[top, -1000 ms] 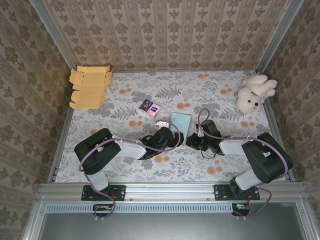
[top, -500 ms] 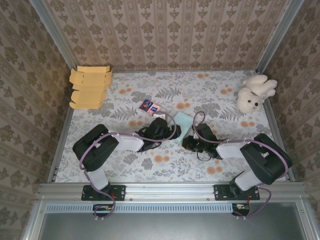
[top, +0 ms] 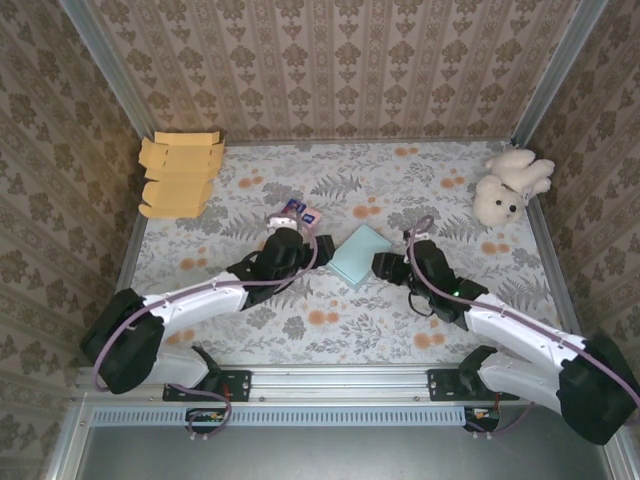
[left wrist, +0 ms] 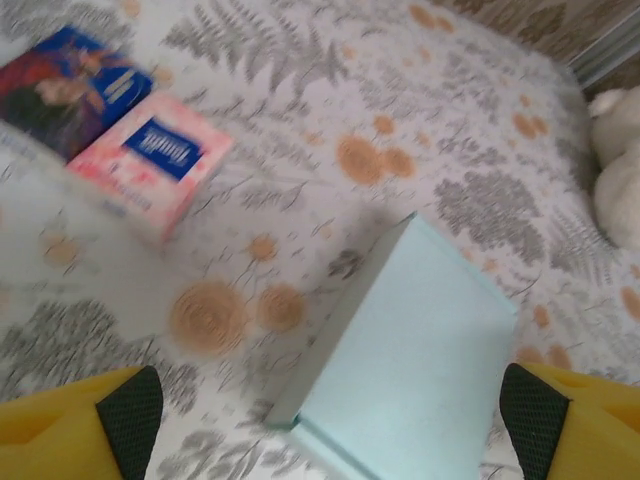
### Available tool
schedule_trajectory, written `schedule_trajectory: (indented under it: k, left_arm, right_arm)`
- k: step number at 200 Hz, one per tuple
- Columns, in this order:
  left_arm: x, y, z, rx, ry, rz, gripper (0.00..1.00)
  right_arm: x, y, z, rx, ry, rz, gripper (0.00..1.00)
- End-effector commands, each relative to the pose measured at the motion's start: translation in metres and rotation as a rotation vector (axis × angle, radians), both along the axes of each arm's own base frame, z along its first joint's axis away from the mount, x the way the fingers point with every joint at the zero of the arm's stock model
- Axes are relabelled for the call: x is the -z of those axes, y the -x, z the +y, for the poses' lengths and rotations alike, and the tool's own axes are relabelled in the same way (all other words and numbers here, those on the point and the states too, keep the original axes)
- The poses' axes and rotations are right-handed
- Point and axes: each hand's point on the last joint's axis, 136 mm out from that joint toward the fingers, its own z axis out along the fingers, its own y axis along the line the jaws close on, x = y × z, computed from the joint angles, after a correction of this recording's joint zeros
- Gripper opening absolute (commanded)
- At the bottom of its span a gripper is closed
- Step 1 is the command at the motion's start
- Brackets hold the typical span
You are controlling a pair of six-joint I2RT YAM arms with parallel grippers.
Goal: Fold the paper box
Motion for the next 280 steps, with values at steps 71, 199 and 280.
schedule_trajectory:
  k: [71, 199, 280]
  left_arm:
    - [0.033, 0.043, -0.03, -0.074, 0.154, 0.144, 0.89]
    - [0.059, 0.016, -0.063, -0.082, 0.162, 0.192, 0.82]
    - [0.039, -0.022, -0.09, -0.026, 0.174, 0.152, 0.79]
  right_arm:
    - [0.023, -0.081, 0.007, -0.161, 0.1, 0.155, 0.8]
    - [0.083, -0.097, 0.019, -0.224, -0.014, 0.306, 0.69]
    - [0.055, -0.082, 0.026, -0.229, -0.117, 0.272, 0.56]
